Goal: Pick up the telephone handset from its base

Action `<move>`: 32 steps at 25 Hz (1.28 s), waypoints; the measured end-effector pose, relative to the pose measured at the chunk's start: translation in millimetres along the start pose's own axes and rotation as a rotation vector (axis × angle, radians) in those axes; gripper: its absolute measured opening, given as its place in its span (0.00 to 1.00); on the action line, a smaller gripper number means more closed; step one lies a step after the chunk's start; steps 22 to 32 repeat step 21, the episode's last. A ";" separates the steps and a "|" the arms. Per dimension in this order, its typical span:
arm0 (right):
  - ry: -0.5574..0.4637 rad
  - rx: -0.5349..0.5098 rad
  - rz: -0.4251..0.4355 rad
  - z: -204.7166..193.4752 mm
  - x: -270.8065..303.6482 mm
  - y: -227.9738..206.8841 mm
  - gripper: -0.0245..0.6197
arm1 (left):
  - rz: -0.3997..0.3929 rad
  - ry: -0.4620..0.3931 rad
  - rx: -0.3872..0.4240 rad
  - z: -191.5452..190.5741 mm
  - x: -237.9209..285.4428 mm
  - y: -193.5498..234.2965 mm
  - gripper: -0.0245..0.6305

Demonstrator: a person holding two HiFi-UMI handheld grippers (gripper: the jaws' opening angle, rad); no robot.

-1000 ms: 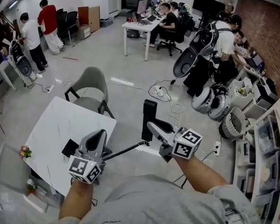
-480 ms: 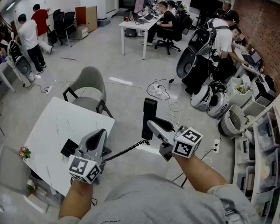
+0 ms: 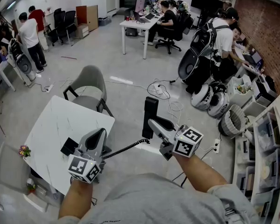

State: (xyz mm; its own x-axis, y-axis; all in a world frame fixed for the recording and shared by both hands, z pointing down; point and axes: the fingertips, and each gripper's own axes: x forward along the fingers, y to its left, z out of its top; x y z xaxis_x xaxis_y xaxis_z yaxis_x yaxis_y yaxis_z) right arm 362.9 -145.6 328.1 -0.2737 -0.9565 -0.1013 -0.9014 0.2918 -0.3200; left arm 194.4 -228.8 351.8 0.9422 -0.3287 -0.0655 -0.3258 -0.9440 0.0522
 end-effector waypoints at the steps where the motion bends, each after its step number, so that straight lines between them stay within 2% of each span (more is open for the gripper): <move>1: 0.000 -0.001 0.002 -0.2 0.3 0.3 0.16 | 0.002 -0.001 0.000 -0.3 -0.3 0.5 0.13; 32: 0.011 -0.018 0.013 1.3 0.4 2.9 0.16 | 0.018 -0.012 0.001 3.3 -6.1 -1.1 0.13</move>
